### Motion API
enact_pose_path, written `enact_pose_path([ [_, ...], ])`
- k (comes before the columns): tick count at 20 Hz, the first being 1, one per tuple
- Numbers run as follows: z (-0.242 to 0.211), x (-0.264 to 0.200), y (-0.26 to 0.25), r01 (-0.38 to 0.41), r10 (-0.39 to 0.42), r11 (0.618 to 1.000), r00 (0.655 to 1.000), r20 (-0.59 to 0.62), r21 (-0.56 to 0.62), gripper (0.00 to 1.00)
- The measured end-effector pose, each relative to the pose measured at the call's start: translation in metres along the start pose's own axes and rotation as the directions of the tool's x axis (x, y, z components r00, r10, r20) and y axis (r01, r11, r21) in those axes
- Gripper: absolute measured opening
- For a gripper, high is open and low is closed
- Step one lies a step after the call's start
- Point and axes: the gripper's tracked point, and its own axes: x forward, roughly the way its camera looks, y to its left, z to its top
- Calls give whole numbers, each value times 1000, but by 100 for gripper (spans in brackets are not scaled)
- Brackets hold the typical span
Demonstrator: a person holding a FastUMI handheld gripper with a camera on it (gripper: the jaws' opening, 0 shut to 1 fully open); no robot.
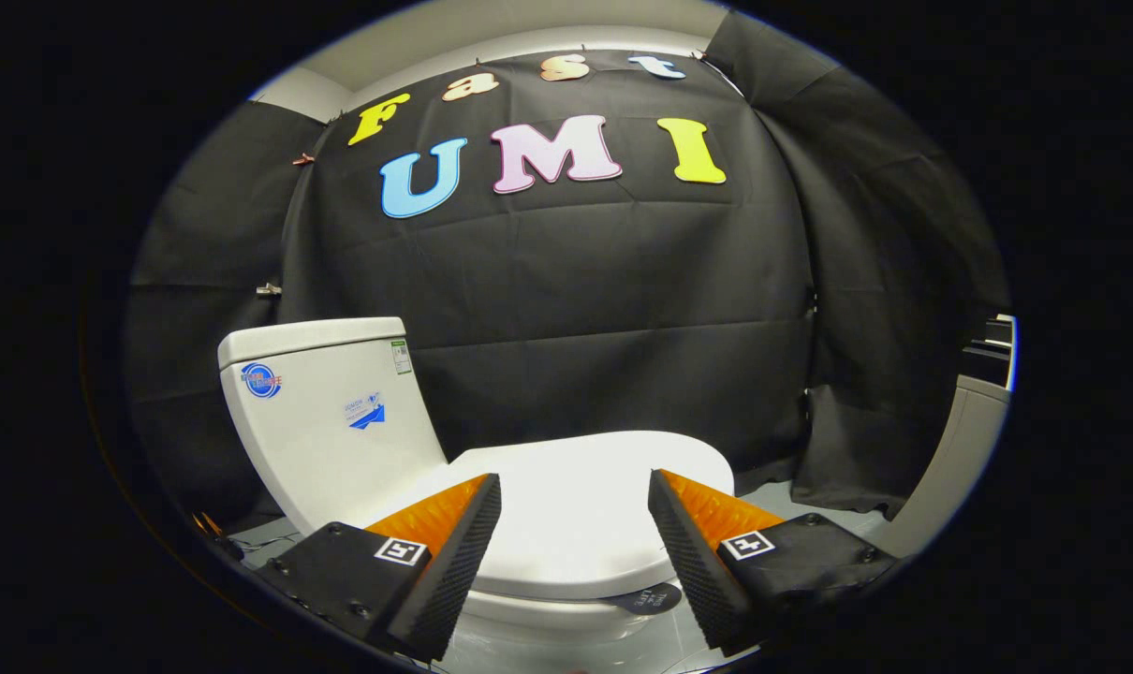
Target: Open the toilet lid.
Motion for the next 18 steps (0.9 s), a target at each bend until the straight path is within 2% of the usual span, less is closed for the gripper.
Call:
enact_pose_path([
  [7, 4, 1, -3, 8, -8, 1000, 1000, 5, 3, 98],
  [10, 17, 1, -6, 16, -14, 998, 999, 33, -53, 98],
  [14, 27, 1, -11, 18, -18, 1000, 999, 27, 6, 98],
  [18, 32, -5, -28, 15, -15, 1000, 1000, 26, -5, 98],
])
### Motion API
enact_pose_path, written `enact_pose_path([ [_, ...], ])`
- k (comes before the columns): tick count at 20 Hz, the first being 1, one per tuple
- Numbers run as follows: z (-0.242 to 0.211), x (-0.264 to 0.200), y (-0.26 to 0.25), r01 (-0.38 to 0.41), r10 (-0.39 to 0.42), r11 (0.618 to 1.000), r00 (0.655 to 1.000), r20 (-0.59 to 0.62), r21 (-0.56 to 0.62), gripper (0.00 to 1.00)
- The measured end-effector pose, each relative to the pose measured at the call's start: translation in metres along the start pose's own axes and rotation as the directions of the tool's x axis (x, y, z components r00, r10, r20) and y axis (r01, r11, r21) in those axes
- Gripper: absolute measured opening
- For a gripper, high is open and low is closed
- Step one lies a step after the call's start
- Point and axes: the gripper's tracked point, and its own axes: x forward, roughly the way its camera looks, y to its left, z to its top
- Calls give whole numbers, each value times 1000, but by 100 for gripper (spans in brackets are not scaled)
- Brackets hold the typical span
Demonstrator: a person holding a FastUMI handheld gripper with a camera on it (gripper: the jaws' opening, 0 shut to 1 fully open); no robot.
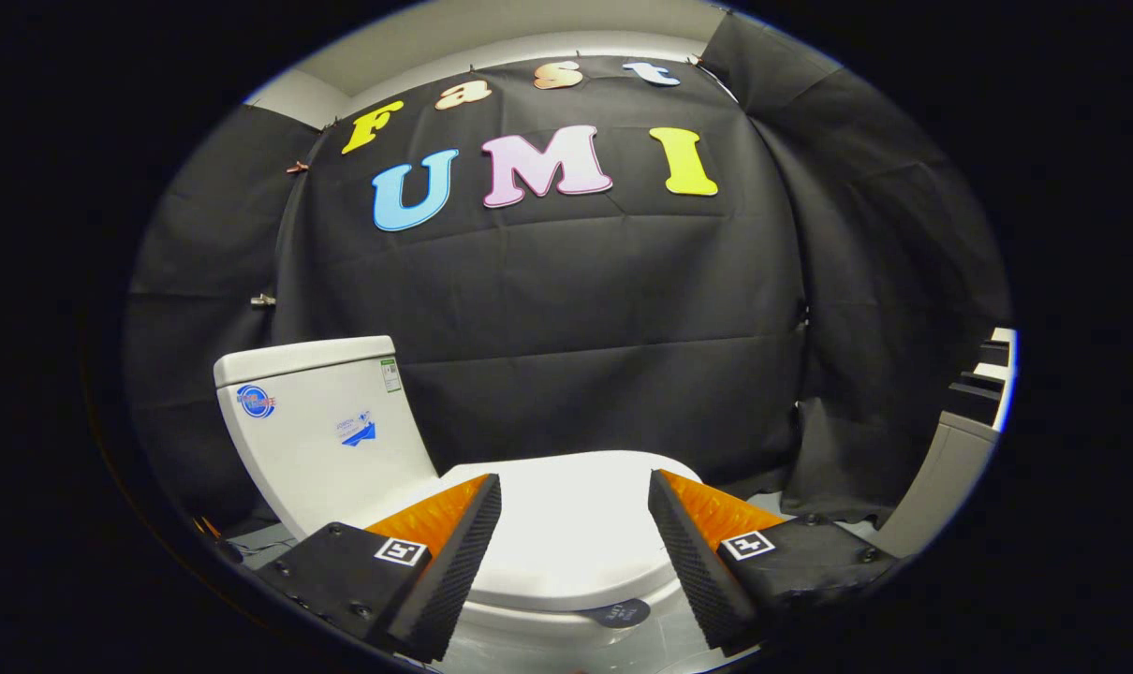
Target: Open the toilet lid.
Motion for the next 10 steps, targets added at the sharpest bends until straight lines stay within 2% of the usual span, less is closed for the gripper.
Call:
enact_pose_path([
  [7, -30, -12, -41, 35, -35, 999, 996, -81, 3, 98],
  [10, -51, -16, -52, 50, -46, 999, 987, -156, 22, 98],
])
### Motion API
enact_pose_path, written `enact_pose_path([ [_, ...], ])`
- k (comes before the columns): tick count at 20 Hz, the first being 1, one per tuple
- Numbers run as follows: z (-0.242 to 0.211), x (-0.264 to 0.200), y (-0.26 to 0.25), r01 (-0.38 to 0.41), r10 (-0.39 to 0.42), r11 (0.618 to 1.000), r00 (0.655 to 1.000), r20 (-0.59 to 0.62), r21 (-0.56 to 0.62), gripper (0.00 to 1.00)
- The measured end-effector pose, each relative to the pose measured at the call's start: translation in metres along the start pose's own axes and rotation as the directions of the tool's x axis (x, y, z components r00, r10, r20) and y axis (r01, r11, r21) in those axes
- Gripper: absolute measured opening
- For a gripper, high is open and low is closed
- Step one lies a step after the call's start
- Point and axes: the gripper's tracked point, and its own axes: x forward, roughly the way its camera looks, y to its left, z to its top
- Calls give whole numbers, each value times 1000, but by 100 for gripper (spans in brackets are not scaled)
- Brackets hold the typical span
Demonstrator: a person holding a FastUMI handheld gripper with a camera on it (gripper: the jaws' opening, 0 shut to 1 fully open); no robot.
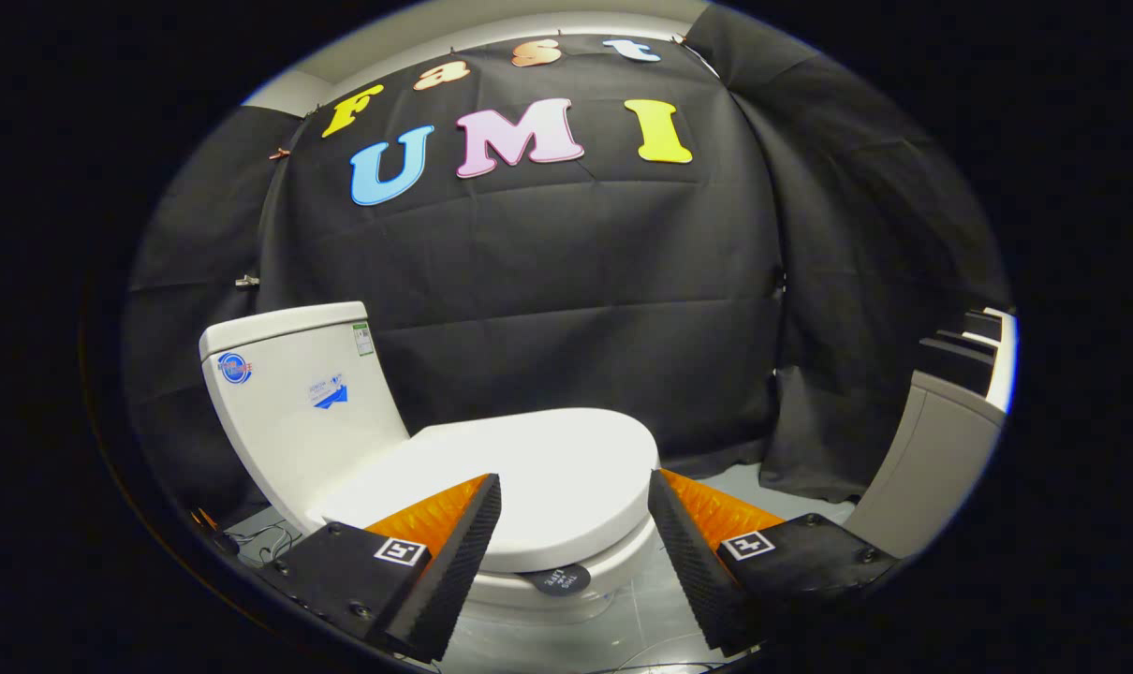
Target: Open the toilet lid.
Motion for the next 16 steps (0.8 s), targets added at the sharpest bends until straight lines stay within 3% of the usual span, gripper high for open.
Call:
enact_pose_path([
  [8, -57, 5, -23, 56, -34, 993, 980, -194, 109, 99],
  [16, -112, 8, -17, 59, 63, 949, 927, -370, 310, 95],
])
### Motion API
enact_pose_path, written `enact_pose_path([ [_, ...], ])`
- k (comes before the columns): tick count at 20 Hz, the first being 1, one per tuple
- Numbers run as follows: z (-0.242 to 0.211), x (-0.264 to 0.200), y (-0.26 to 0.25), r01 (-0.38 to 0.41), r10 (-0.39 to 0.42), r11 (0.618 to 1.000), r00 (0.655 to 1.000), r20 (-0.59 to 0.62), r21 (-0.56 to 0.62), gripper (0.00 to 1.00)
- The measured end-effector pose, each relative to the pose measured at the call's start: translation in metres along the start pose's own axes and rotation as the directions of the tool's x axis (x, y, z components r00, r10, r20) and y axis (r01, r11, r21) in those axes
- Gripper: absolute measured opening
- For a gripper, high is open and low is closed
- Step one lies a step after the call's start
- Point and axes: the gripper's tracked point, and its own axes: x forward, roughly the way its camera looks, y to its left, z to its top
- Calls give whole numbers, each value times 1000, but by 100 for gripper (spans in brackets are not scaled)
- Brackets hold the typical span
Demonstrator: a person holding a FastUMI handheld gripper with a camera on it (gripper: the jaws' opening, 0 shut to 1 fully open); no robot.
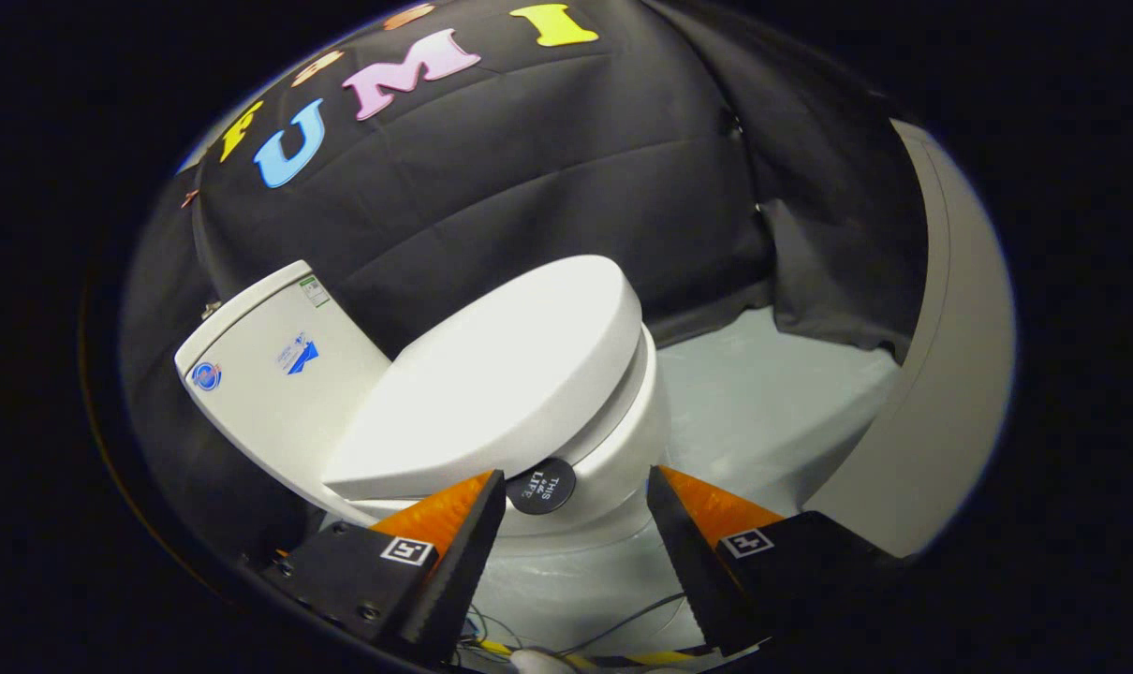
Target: Open the toilet lid.
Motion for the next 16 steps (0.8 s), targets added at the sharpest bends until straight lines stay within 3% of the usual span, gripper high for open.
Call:
enact_pose_path([
  [3, -9, 8, 0, -25, 32, 993, 998, -57, 119, 95],
  [6, -14, 18, 5, -60, 84, 964, 993, -83, 259, 77],
  [8, -15, 22, 10, -84, 124, 934, 988, -93, 347, 77],
  [9, -14, 25, 8, -86, 129, 921, 988, -90, 380, 69],
  [11, -12, 29, 12, -107, 150, 914, 985, -80, 392, 53],
  [14, -6, 27, 12, -134, 170, 915, 984, -61, 381, 53],
  [15, -3, 30, 13, -133, 170, 907, 984, -58, 399, 35],
  [16, -5, 31, 13, -141, 179, 903, 982, -56, 405, 35],
])
